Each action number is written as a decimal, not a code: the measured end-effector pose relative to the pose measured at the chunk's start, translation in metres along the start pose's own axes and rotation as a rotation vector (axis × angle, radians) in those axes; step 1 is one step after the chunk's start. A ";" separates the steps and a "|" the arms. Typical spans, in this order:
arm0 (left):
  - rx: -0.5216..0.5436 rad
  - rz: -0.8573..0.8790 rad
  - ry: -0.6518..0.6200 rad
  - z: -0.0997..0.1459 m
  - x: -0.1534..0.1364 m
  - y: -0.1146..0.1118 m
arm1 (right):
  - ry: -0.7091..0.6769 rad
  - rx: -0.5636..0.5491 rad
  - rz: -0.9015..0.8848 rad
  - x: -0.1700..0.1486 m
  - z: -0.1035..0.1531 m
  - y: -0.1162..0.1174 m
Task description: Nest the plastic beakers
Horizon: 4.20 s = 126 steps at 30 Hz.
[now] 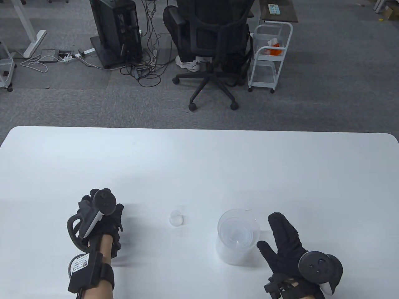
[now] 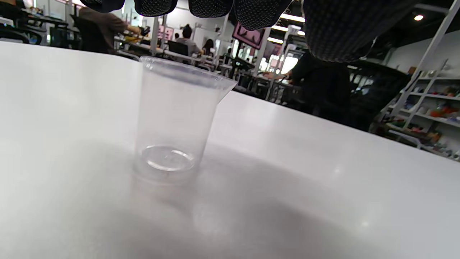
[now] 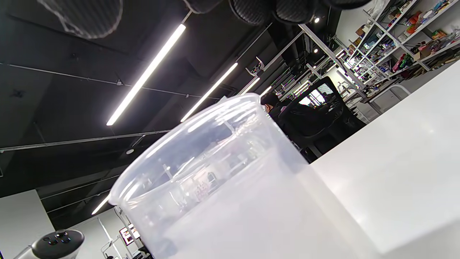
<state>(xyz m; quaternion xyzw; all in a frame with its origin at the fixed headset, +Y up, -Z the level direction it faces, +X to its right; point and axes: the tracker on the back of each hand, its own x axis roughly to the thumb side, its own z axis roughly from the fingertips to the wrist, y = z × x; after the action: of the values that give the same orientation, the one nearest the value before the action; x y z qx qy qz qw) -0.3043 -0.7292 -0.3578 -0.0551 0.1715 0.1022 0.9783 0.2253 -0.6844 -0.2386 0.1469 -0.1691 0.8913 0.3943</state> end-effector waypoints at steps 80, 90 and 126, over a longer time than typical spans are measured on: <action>-0.028 -0.012 -0.996 0.176 0.300 -0.007 | -0.006 0.015 0.027 -0.002 0.003 0.003; 0.018 0.081 -0.814 0.134 0.253 0.015 | -0.007 0.020 0.030 -0.003 0.003 0.003; -0.097 -0.134 -0.364 0.051 0.179 -0.079 | -0.006 0.017 0.032 -0.004 0.005 0.003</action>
<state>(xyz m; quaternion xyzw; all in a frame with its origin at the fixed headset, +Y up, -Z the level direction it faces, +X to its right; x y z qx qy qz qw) -0.1057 -0.7660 -0.3669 -0.0941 -0.0174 0.0533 0.9940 0.2261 -0.6911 -0.2363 0.1501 -0.1647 0.8985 0.3782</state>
